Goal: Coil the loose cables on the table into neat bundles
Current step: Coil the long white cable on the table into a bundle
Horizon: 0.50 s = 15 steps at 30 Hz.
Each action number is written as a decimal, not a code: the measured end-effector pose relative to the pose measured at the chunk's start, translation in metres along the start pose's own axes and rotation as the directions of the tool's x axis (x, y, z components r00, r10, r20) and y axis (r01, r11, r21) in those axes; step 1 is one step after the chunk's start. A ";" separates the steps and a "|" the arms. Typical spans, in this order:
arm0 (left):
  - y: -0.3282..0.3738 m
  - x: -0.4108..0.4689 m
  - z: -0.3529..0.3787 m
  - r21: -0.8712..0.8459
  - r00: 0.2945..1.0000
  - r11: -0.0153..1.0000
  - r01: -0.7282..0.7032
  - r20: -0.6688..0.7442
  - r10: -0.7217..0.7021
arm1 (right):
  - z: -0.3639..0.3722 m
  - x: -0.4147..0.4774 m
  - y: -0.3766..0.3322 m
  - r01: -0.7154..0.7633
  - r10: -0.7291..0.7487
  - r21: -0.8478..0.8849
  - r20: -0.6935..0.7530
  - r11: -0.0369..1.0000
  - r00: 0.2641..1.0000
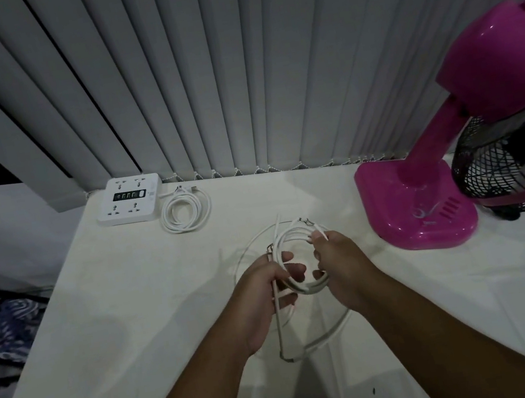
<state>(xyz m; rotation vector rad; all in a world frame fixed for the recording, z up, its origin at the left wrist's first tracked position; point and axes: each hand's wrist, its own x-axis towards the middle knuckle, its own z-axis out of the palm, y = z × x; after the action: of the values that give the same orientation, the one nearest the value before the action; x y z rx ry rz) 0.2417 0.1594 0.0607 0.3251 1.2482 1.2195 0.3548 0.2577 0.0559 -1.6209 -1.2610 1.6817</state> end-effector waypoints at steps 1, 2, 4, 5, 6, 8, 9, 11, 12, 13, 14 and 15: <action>-0.002 0.001 0.004 -0.024 0.998 0.999 -0.042 -0.049 0.041 | 0.003 -0.001 0.002 -0.035 0.035 0.051 0.001 0.998 0.999; -0.002 0.001 0.006 -0.083 0.995 0.994 -0.066 -0.077 0.060 | 0.004 -0.003 0.004 -0.064 0.063 0.096 0.009 0.993 0.998; 0.000 0.001 0.009 -0.233 0.996 0.970 -0.068 -0.078 0.051 | 0.006 -0.006 0.009 -0.094 0.091 0.118 0.030 0.989 0.995; 0.001 0.001 0.010 -0.274 0.996 0.959 -0.066 -0.080 0.045 | 0.007 -0.008 0.011 -0.104 0.101 0.113 0.039 0.988 0.994; 0.002 0.001 0.010 -0.286 0.994 0.956 -0.066 -0.100 0.039 | 0.007 -0.010 0.013 -0.117 0.110 0.129 0.058 0.985 0.992; 0.005 0.004 0.008 -0.257 0.984 0.964 -0.074 -0.174 0.029 | 0.006 -0.015 0.011 -0.152 0.123 0.225 0.137 0.962 0.983; 0.008 0.005 0.007 -0.227 0.979 0.972 -0.064 -0.201 0.017 | 0.004 -0.018 0.007 -0.165 0.120 0.267 0.176 0.949 0.977; 0.017 0.005 0.003 -0.112 0.980 0.994 -0.013 -0.198 -0.009 | -0.002 -0.018 -0.001 -0.139 0.091 0.224 0.214 0.965 0.973; 0.021 0.004 0.001 -0.031 0.984 0.999 0.018 -0.177 -0.023 | -0.005 -0.017 -0.005 -0.099 0.060 0.153 0.240 0.983 0.969; 0.025 0.003 0.000 0.051 0.988 0.998 0.046 -0.150 -0.038 | -0.008 -0.018 -0.010 -0.054 0.030 0.078 0.281 0.996 0.959; 0.028 0.002 -0.001 0.120 0.991 0.991 0.067 -0.122 -0.052 | -0.010 -0.020 -0.014 -0.018 0.014 0.008 0.335 1.000 0.942; 0.030 0.002 -0.002 0.172 0.993 0.982 0.077 -0.100 -0.061 | -0.011 -0.021 -0.017 0.018 0.006 -0.058 0.385 0.998 0.923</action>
<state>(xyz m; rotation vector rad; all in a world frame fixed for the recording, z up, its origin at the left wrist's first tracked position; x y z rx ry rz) 0.2243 0.1718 0.0819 0.3525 1.4417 1.0782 0.3644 0.2507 0.0827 -1.3542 -1.5093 2.0463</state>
